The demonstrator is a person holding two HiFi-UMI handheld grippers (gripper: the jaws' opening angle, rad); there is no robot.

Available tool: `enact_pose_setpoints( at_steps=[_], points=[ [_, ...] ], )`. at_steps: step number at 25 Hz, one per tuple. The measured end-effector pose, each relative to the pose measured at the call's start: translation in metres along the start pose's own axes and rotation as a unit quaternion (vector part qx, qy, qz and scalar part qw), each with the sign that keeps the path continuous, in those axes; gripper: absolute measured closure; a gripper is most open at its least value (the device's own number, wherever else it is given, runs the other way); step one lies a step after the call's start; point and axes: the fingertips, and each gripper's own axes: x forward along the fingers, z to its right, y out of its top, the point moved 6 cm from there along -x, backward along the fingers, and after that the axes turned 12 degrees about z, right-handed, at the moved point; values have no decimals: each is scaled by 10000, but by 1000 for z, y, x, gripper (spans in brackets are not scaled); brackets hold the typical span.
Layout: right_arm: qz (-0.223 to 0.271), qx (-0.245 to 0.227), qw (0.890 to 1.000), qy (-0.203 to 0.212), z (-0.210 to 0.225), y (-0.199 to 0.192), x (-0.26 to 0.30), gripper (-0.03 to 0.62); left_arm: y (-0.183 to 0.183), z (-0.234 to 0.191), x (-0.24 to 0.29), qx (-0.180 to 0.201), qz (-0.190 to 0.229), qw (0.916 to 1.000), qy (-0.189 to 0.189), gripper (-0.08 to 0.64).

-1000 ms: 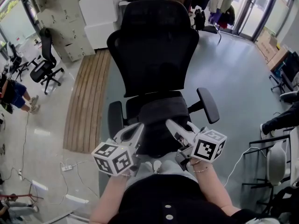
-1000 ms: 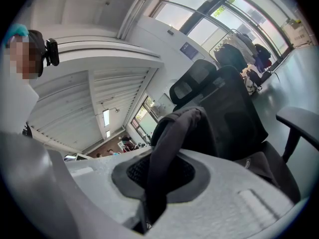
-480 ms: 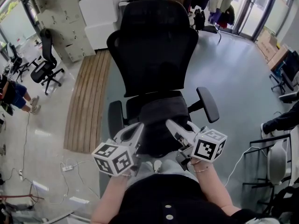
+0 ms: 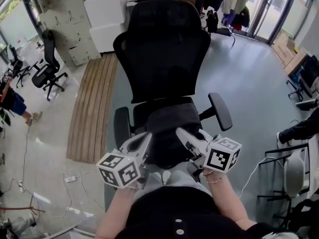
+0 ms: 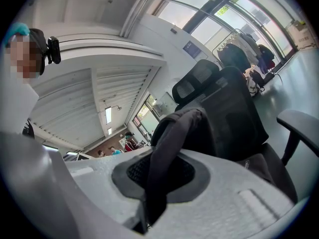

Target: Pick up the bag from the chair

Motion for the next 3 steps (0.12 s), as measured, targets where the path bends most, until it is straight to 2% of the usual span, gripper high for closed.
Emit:
enact_pose_setpoints(
  at_steps=[3],
  points=[
    [33,7,10000,6,1,-3,-7,546,-8,1,-6,9,-3,10000,17,543]
  ],
)
